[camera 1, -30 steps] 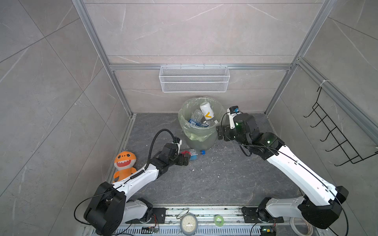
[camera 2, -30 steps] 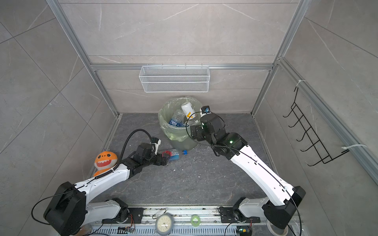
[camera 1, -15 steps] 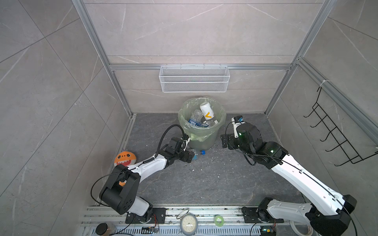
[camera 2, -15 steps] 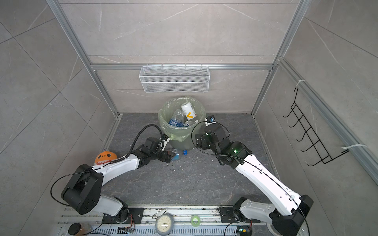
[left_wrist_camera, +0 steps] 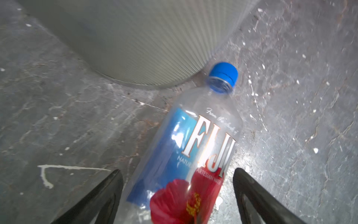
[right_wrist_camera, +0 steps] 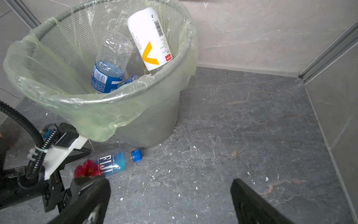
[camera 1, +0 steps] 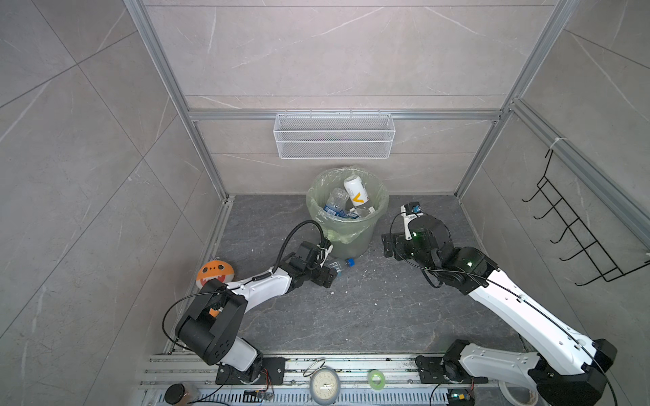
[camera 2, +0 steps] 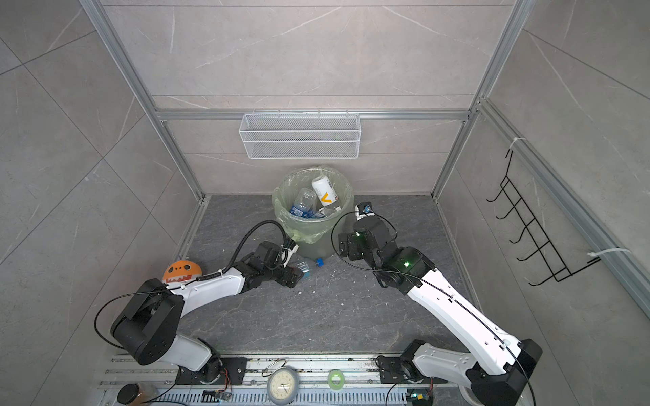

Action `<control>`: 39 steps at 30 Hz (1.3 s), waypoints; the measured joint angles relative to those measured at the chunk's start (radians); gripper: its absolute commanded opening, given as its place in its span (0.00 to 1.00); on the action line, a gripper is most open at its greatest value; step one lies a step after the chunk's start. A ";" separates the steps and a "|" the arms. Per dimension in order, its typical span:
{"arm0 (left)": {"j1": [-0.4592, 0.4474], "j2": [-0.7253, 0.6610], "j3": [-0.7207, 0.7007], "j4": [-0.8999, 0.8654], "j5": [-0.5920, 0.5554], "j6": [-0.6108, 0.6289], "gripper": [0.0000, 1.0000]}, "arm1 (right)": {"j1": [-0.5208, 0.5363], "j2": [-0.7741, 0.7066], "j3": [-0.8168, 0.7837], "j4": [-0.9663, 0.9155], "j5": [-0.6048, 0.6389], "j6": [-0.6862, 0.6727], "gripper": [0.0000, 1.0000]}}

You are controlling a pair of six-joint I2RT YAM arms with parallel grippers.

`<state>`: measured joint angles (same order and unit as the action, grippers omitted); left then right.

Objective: Throw the plastic bottles in the bin
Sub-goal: Pick up the plastic bottle from the center of the table, then throw the plastic bottle into the trash bin.

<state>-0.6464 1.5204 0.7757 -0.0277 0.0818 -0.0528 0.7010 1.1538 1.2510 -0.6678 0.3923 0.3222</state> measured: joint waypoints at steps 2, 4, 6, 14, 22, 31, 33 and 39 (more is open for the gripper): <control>-0.030 0.011 -0.003 -0.002 -0.027 0.001 0.87 | 0.000 0.000 -0.008 0.002 0.000 0.001 0.99; -0.052 0.020 -0.006 -0.002 -0.052 0.002 0.86 | 0.000 -0.001 -0.014 0.006 0.000 0.004 0.99; -0.069 0.028 -0.008 -0.003 -0.071 0.002 0.84 | 0.000 -0.002 -0.023 0.008 0.000 0.008 0.99; -0.127 0.092 -0.004 -0.018 -0.164 0.004 0.68 | 0.000 -0.025 -0.036 0.007 0.000 0.019 0.99; -0.205 0.057 -0.022 -0.017 -0.240 0.002 0.55 | 0.000 -0.068 -0.061 0.007 0.000 0.023 0.99; -0.254 -0.163 -0.119 -0.035 -0.260 -0.032 0.54 | 0.000 -0.085 -0.151 0.007 -0.001 0.036 1.00; -0.262 -0.223 -0.143 -0.048 -0.264 -0.044 0.55 | 0.000 -0.091 -0.174 0.011 -0.004 0.043 1.00; -0.266 -0.425 -0.215 -0.083 -0.256 -0.092 0.58 | 0.000 -0.128 -0.257 0.031 -0.027 0.053 1.00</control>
<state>-0.9123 1.0958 0.5610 -0.1104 -0.1741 -0.1444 0.7006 1.0260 0.9936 -0.6373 0.3649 0.3756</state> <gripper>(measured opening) 0.581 0.995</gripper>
